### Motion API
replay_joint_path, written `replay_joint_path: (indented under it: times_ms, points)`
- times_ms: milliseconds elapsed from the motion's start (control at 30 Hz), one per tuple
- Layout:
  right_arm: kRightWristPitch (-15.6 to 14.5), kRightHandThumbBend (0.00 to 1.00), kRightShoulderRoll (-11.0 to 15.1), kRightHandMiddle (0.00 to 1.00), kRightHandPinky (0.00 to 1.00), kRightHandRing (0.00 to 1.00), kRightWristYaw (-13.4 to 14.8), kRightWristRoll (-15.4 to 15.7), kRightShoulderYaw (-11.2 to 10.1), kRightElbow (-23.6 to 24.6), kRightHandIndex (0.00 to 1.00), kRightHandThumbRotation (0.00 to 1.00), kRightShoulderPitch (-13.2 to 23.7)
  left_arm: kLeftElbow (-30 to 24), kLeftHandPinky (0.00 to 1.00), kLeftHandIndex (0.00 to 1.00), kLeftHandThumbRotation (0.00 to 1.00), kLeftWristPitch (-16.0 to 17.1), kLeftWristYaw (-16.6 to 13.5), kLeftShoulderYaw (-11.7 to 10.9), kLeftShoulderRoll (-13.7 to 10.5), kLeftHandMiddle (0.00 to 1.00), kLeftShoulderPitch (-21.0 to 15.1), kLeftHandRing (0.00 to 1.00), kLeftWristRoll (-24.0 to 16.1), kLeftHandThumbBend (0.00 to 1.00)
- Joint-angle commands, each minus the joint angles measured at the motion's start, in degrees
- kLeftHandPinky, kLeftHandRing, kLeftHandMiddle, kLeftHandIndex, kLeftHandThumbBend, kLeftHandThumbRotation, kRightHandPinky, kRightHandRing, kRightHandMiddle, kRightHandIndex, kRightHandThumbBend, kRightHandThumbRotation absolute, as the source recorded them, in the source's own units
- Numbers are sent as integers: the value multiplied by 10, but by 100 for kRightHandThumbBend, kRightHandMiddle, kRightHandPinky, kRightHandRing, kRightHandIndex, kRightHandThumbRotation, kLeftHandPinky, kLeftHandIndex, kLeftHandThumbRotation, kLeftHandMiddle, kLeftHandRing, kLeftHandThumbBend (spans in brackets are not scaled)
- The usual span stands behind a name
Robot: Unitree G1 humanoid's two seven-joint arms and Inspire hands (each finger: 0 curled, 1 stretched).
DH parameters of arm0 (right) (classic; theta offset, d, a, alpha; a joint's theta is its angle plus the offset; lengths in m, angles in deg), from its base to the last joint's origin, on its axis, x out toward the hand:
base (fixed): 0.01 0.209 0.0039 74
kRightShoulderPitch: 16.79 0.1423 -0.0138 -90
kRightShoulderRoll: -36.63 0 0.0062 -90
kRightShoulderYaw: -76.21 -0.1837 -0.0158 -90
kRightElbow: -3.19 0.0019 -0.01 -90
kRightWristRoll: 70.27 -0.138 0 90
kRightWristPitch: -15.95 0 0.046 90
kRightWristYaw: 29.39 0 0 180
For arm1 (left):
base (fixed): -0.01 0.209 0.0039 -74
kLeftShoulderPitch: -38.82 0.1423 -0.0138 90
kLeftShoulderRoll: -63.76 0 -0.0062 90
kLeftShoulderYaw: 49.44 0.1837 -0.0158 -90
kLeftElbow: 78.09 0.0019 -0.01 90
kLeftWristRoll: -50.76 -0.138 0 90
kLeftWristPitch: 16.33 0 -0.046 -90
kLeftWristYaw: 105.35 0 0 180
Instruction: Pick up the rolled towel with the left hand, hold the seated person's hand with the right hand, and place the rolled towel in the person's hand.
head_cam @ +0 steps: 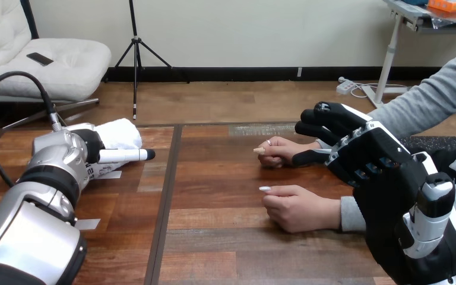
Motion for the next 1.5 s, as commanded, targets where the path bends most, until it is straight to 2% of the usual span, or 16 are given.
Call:
replay_joint_path:
  times_ms: [0, 267, 667, 933, 1067, 1133, 1333, 1467]
  points:
    - [9, 89, -3, 81, 64, 82, 1, -4, 1, 29, 79, 97, 21, -5, 85, 95, 100, 14, 7, -6, 13, 98, 3, 96, 10, 90]
    - [9, 88, -3, 82, 65, 82, -1, -5, 3, 27, 79, 96, 23, -8, 88, 96, 100, 21, 12, -5, 15, 99, 9, 97, 11, 89]
    - [5, 88, -2, 82, 65, 82, 2, 1, 4, 27, 79, 97, 23, -12, 80, 95, 100, 22, 27, -4, 23, 98, 13, 94, 14, 87]
    - [4, 88, -3, 82, 66, 82, 3, 3, 5, 27, 79, 97, 26, -21, 79, 98, 100, 11, 37, -12, 28, 100, 15, 96, 24, 91]
    - [4, 87, -3, 82, 66, 83, 4, 5, 5, 27, 79, 97, 28, -36, 78, 100, 100, 24, 37, -16, 26, 100, 23, 95, 35, 96]
    - [5, 87, -4, 82, 66, 83, 5, 6, 5, 26, 79, 97, 29, -43, 74, 99, 100, 28, 33, -14, 24, 96, 28, 91, 37, 97]
    - [0, 87, -4, 82, 65, 83, 9, 8, 6, 29, 79, 97, 30, -81, 71, 99, 100, 42, 58, -29, 18, 91, 46, 85, 59, 99]
    - [-4, 88, -3, 82, 65, 83, 9, 6, 6, 29, 79, 97, 32, -124, 72, 99, 100, 45, 70, -24, 8, 91, 66, 85, 62, 99]
